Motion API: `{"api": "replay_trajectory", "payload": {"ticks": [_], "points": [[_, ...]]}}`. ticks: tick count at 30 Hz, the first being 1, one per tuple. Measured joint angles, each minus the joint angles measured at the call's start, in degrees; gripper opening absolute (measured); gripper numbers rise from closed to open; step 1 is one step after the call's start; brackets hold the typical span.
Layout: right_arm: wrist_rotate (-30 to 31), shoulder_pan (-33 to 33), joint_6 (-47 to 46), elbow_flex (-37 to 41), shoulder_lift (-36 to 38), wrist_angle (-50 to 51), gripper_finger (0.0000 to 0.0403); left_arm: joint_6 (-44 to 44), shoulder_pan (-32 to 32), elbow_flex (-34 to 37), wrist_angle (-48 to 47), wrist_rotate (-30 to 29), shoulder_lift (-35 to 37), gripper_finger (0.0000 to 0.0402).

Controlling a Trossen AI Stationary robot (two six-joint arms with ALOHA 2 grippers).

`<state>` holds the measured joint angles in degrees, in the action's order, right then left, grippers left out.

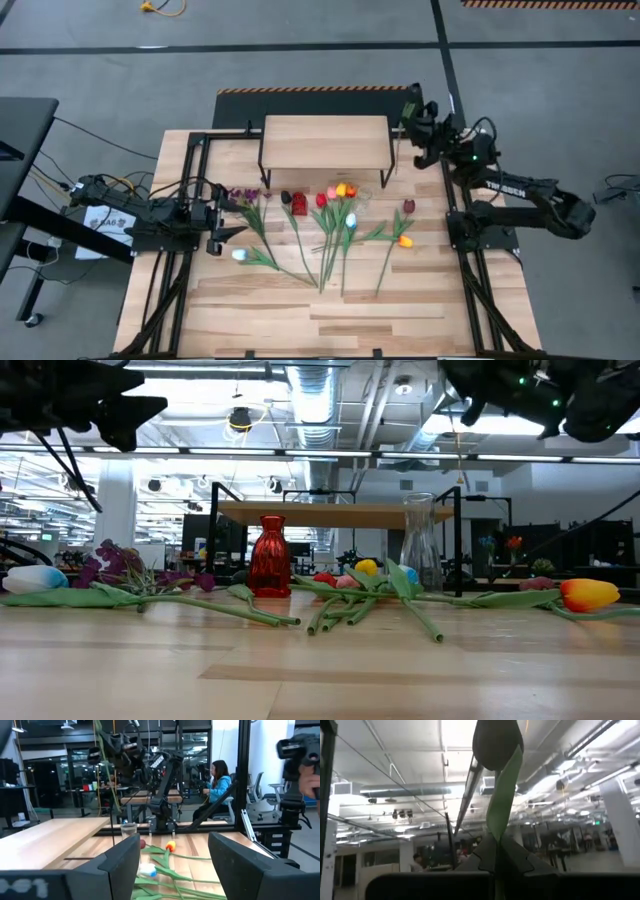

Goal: Pick and place flowers into a vace then onto a shelf
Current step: Put the bottom black flower into the transparent vase

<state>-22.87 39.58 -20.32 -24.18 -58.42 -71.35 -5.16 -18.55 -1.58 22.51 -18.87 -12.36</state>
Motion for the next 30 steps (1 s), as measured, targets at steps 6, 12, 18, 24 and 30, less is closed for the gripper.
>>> {"api": "replay_trajectory", "payload": {"ticks": [6,12,18,24,30], "points": [[7.26,-11.61,12.36,2.11,3.38,0.32,0.0,-0.05,0.0,0.0,1.65,-0.05,0.0,0.0224],[15.23,-19.77,20.23,3.35,3.13,-3.51,0.0,-0.03,-0.02,0.0,1.63,-3.46,0.0,0.0224],[18.51,-25.64,23.63,3.88,-4.14,-13.78,0.0,-0.01,0.0,0.0,1.52,-6.48,0.0,0.0224],[20.66,-26.02,23.84,3.51,-10.64,-18.23,0.0,0.1,0.0,0.0,1.44,-6.48,0.0,0.0224],[20.86,-25.74,23.81,2.42,-12.17,-18.61,0.0,0.17,0.0,0.0,1.32,-6.32,0.0,0.0224]]}}
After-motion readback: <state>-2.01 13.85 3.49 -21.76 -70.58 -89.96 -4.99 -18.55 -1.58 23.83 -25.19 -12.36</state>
